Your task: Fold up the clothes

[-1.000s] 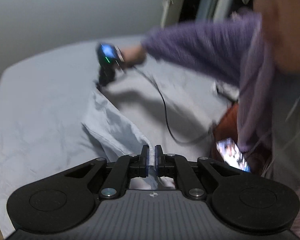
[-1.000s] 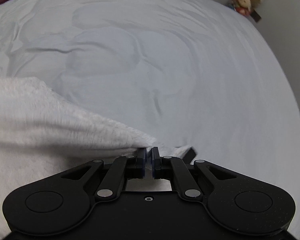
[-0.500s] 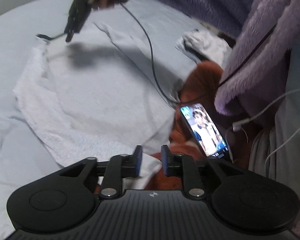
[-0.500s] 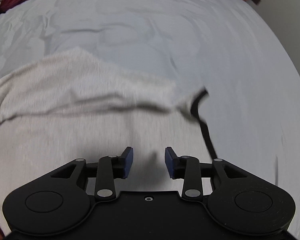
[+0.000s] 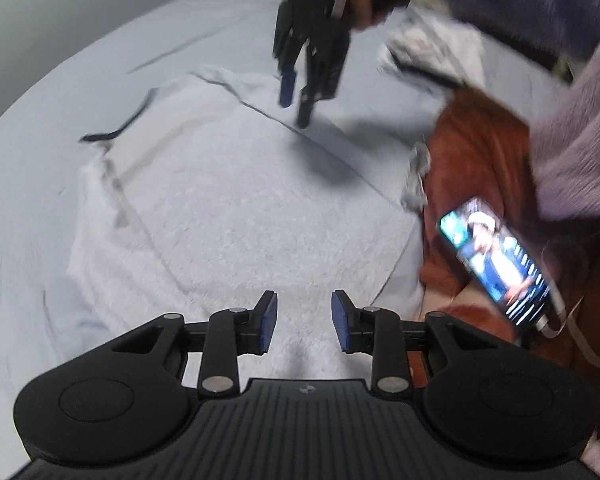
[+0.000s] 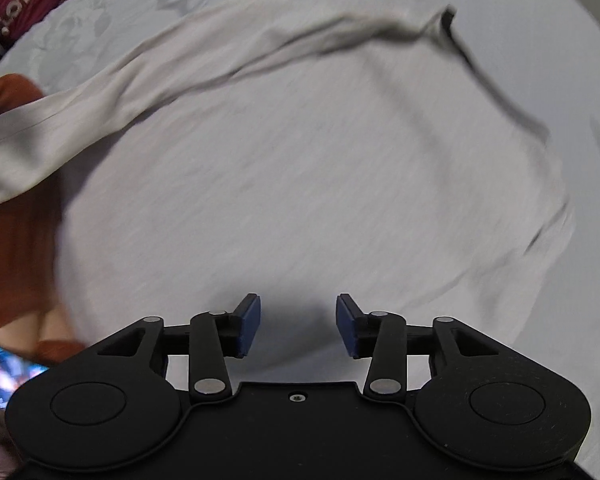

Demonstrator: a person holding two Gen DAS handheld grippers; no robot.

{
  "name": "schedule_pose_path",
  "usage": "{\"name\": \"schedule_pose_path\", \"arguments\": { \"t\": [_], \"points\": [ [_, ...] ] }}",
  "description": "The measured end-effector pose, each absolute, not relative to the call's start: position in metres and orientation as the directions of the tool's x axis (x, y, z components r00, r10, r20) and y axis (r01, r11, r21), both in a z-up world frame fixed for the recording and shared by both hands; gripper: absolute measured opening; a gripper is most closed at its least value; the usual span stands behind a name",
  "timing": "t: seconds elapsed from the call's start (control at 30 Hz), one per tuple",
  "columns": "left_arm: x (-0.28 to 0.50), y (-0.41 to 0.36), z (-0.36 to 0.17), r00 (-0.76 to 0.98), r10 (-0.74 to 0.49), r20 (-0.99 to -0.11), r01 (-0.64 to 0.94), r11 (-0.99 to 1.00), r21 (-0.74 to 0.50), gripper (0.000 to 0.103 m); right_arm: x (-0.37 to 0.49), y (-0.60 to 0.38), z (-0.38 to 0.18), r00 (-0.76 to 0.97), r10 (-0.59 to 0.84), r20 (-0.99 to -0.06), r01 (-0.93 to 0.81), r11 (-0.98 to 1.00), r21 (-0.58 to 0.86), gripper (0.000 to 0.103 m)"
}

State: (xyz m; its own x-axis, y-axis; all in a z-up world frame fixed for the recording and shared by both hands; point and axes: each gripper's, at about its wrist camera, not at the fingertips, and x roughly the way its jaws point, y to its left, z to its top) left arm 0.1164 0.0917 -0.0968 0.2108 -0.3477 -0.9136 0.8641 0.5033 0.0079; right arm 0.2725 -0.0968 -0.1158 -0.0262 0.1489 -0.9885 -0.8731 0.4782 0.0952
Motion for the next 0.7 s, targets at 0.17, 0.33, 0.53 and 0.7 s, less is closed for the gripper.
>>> {"name": "schedule_pose_path", "arguments": {
  "t": [0.17,0.33,0.53,0.7],
  "points": [
    [0.136,0.080,-0.127,0.116,-0.249,-0.962,0.881,0.473,-0.016,0.029,0.209,-0.115,-0.130,-0.104,0.106,-0.989,-0.859,0.492,0.143,0.046],
    [0.146,0.067,-0.159,0.018,-0.193,-0.981,0.890,0.451,-0.072,0.029,0.172,-0.114,-0.150,-0.139,0.113,-0.984,-0.828,0.532,0.178,0.058],
    [0.146,0.054,-0.200,0.027,-0.138,-0.990,0.869,0.493,-0.045,0.029,0.155,-0.107,-0.180,-0.143,0.095,-0.985,-0.792,0.587,0.171,0.059],
    [0.139,0.054,-0.222,0.018,-0.141,-0.990,0.863,0.502,-0.056,0.029,0.147,-0.108,-0.193,-0.149,0.095,-0.984,-0.779,0.601,0.176,0.059]
  ]
}}
